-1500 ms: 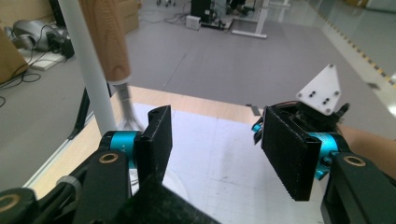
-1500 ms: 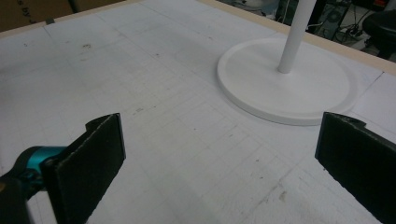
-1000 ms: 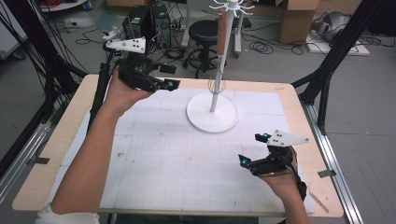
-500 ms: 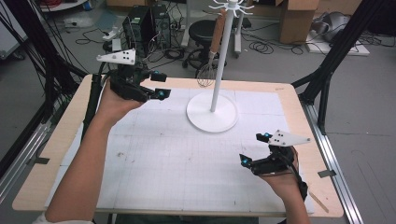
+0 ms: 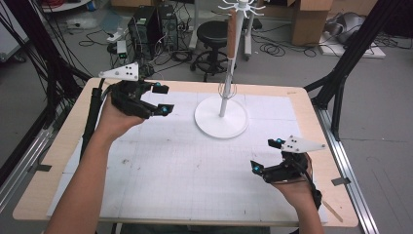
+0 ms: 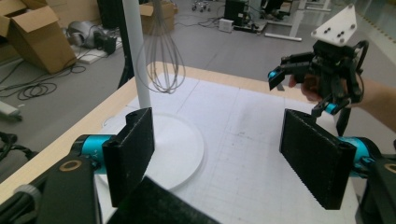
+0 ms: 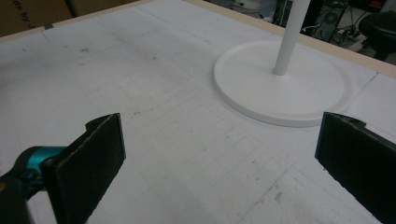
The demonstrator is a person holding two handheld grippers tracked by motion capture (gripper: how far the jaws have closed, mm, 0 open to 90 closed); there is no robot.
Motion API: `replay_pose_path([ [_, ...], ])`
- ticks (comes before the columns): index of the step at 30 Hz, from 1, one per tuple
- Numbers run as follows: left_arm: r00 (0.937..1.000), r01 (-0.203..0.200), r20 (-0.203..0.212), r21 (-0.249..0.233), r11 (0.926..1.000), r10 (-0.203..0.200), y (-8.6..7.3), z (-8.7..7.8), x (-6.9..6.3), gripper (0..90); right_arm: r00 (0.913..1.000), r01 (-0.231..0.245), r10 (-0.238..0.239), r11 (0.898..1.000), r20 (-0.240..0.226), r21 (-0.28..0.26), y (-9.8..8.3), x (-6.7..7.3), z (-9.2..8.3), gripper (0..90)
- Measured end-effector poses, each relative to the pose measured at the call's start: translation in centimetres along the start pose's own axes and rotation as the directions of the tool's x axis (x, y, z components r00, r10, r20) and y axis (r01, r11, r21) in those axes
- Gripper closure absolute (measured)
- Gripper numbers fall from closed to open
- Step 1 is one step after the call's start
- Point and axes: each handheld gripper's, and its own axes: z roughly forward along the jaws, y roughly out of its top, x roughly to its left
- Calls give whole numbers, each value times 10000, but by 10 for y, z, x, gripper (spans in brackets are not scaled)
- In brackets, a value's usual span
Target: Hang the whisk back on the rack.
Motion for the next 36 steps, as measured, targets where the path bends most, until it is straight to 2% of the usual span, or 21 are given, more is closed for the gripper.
replay_pose_path([
  [7,9998,155,87,16,9999,-155,-20,-4,-8,216,9999,-94,93,9999,39,60,-1,0,-1,4],
  [13,9998,178,-110,-11,9998,-178,-40,-10,-15,190,10000,-34,34,10000,52,51,0,0,0,4],
  [21,9969,736,-281,-12,9973,-736,-76,-16,-17,171,10000,-74,73,9999,44,83,-1,-1,1,4],
  [28,9945,992,-367,192,9949,-985,-98,-16,-21,137,10000,-83,83,9999,26,88,-1,0,1,4],
  [29,9931,1123,-363,191,9935,-1116,-102,-16,-22,135,10000,-70,70,9999,28,90,-1,-1,1,4],
  [32,9901,1277,-648,432,9909,-1248,-112,-17,-22,120,9999,-139,138,9999,30,90,-2,-2,1,4],
  [36,9871,1461,-680,123,9892,-1450,-123,-22,-21,116,9999,-112,112,9999,53,81,-3,-4,1,4],
])
